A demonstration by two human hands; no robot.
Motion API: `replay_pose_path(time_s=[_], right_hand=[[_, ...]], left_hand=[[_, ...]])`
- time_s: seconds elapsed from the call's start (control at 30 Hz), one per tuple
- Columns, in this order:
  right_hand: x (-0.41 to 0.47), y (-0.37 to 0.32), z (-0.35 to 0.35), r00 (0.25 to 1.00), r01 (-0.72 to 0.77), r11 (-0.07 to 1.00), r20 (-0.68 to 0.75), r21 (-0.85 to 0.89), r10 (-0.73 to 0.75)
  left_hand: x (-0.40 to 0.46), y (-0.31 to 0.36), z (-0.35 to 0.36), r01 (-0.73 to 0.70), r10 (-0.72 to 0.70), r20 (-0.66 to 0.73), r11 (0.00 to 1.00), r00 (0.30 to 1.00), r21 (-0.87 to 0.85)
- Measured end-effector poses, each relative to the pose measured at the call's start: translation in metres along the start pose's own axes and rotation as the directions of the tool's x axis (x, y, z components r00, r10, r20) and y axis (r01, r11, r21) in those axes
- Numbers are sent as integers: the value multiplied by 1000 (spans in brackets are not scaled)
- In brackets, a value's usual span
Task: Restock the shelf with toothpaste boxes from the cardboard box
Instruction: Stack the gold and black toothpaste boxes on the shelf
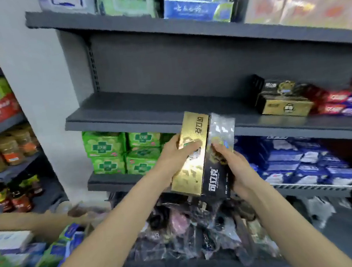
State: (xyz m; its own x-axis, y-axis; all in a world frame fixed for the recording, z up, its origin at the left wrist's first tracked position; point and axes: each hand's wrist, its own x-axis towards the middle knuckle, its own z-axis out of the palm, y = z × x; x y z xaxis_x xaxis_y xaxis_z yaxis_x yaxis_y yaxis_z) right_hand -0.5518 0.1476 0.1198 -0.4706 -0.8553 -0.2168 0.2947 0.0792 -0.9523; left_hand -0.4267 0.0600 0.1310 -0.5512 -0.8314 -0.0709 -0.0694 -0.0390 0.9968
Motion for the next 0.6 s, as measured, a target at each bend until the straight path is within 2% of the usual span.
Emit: replay_pose_path(time_s=[0.1, 0.2, 0.3, 0.43, 0.53, 0.6], right_hand=[[-4, -20, -49, 996, 47, 999, -71, -5, -47], [0, -35, -96, 990, 42, 999, -138, 31, -37], [14, -51, -140, 972, 54, 994, -234, 98, -30], [38, -77, -187, 970, 82, 981, -239, 176, -38], [67, -101, -220, 953, 179, 977, -268, 119, -142], [86, -121, -238, 919, 237, 971, -328, 19, -218]], left_hand=[[15, 17, 54, -97, 88, 79, 988, 993, 119], [35, 29, 97, -110, 96, 86, 979, 992, 174], [62, 36, 133, -100, 88, 78, 980, 993, 170], [106, 41, 176, -171, 155, 94, 966, 983, 193], [143, 45, 205, -232, 214, 92, 935, 972, 267], [167, 51, 221, -262, 242, 103, 914, 965, 311]])
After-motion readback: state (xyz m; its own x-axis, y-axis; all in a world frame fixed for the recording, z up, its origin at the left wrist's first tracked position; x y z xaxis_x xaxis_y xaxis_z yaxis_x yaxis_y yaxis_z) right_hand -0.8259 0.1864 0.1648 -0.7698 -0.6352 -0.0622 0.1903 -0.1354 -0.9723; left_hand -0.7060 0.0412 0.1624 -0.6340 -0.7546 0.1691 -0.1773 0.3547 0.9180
